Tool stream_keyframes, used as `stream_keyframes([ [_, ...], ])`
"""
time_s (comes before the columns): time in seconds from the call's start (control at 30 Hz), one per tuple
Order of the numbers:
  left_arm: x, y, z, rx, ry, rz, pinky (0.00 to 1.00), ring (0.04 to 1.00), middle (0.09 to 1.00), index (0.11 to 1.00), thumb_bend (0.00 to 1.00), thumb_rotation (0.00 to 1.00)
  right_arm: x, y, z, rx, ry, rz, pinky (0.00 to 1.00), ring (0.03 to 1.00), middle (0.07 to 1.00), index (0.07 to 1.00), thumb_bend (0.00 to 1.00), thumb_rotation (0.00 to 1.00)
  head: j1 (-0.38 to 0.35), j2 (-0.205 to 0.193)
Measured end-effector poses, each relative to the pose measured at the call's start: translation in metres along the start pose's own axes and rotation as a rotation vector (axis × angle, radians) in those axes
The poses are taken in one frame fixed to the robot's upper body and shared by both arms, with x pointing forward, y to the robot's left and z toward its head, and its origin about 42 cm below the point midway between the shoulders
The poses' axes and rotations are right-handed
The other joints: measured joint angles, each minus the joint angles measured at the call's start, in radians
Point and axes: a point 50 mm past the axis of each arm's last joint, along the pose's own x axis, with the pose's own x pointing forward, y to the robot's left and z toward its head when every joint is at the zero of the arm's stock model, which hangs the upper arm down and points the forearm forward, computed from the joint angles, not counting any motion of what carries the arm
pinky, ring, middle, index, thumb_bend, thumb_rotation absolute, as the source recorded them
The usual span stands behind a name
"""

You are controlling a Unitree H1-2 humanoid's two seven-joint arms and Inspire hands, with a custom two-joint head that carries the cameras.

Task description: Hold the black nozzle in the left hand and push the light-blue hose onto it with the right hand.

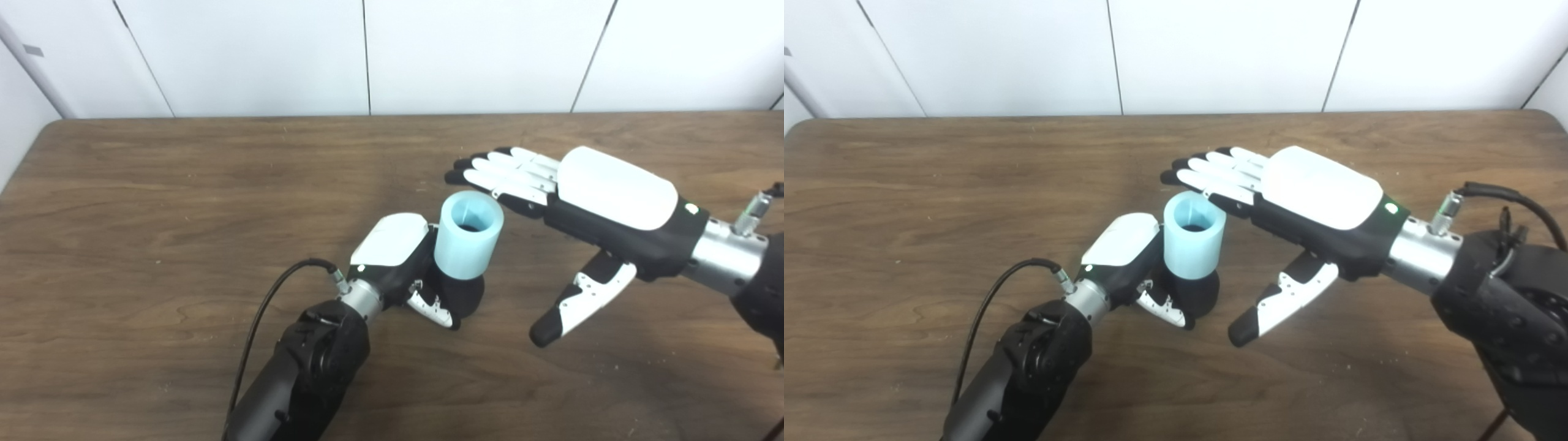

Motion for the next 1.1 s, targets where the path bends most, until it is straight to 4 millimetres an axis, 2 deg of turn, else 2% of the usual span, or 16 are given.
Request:
stream_keyframes([
  [0.1,0.0,0.0,0.0,-0.001,0.001,-0.001,0.6,0.639,0.55,0.46,0.51,0.0,-0.004,0.012,0.0,0.019,0.013,0.028,1.0,1.0,1.0,0.985,0.6,1.0,0.0,0.0],
  [0.27,0.0,0.001,-0.001,0.0,0.003,-0.002,0.59,0.625,0.551,0.459,0.51,0.0,-0.011,0.027,0.0,0.003,0.02,0.047,1.0,1.0,1.0,0.996,0.61,1.0,0.002,-0.002],
  [0.8,0.0,0.001,-0.001,0.0,0.004,-0.001,0.59,0.635,0.551,0.46,0.51,0.0,-0.005,0.035,-0.004,-0.102,0.002,0.013,1.0,1.0,1.0,0.968,0.62,1.0,0.0,-0.005],
  [1.1,0.0,0.001,-0.001,0.006,0.001,-0.004,0.61,0.634,0.552,0.458,0.51,0.0,-0.003,0.028,-0.004,-0.113,0.002,-0.02,1.0,1.0,1.0,0.962,0.63,1.0,-0.003,-0.006],
])
